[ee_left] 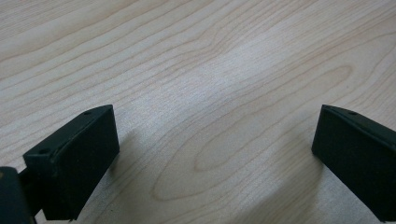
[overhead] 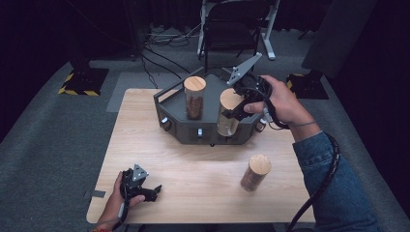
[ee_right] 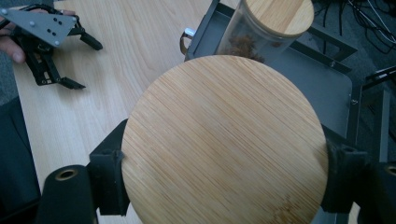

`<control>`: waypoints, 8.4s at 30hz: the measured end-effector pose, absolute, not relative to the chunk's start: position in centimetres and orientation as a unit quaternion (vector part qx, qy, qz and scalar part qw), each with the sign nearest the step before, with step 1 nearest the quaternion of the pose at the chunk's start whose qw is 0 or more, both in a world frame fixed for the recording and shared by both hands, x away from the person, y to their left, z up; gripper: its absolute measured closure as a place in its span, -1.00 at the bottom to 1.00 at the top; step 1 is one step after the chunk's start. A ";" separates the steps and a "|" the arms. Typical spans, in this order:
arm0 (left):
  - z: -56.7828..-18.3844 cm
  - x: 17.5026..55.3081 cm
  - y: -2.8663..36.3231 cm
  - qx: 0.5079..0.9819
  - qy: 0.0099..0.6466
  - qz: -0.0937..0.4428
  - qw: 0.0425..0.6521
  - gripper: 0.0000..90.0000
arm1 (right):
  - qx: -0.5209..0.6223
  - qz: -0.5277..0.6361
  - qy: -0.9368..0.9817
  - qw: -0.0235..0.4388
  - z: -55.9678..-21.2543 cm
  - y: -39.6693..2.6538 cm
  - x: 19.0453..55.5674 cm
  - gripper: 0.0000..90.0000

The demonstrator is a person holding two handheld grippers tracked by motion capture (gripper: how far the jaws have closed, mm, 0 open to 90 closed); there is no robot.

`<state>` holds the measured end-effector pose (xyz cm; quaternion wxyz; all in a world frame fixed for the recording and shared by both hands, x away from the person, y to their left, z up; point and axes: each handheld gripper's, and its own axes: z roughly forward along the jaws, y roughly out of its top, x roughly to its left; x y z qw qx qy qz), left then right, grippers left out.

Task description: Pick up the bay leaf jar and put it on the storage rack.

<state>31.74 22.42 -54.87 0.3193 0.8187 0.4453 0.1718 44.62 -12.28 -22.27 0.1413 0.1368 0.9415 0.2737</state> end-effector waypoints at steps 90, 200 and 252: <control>-54.9 31.7 22.4 0.820 0.442 0.171 0.321 -0.99 | 0.321 0.276 0.896 0.133 -28.4 -9.6 55.4 -0.51; -54.9 31.7 22.4 0.819 0.443 0.172 0.322 -0.99 | 0.257 0.346 0.848 0.309 -30.8 -21.3 40.0 -0.96; -54.9 31.7 22.4 0.819 0.443 0.172 0.322 -0.99 | 0.311 0.380 0.820 0.294 -40.9 -30.0 32.2 -0.97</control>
